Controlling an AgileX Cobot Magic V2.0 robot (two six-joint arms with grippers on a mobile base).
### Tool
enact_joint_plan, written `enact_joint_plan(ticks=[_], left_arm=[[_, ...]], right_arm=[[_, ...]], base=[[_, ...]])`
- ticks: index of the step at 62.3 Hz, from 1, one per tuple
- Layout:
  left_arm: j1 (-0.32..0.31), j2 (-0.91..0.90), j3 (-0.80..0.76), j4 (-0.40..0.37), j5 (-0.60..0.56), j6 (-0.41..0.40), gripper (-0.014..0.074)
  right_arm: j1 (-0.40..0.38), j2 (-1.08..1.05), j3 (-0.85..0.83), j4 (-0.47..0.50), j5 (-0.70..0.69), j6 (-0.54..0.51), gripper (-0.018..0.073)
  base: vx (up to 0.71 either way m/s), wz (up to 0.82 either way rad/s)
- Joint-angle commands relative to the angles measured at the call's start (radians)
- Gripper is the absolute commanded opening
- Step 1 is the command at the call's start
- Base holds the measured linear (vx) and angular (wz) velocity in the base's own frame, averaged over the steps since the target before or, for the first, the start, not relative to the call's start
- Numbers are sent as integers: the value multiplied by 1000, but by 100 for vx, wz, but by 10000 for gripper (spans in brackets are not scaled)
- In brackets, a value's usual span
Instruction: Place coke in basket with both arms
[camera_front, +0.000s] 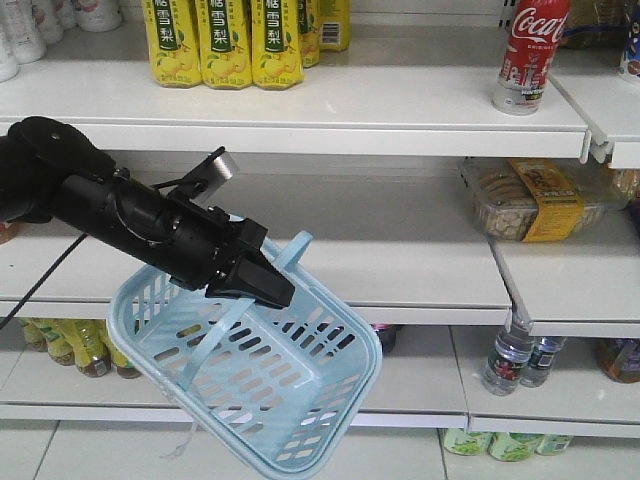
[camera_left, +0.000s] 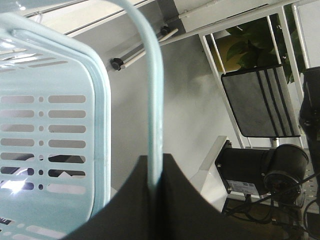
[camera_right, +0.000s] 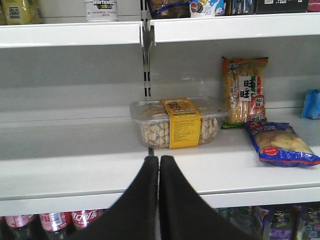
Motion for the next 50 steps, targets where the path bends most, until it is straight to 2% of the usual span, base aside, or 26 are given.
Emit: enact_joint_plan(ticks=[1, 36, 50], left_arm=[[-4, -54, -32, -84, 14, 0, -6], [-4, -52, -32, -84, 13, 0, -6], [-4, -52, -32, -84, 13, 0, -6]], right_arm=[[-7, -15, 19, -3, -74, -7, -10], [-7, -15, 15, -5, -104, -7, -10], [-7, 16, -42, -5, -89, -7, -10]], base=[[0, 0], [0, 0], [0, 0]])
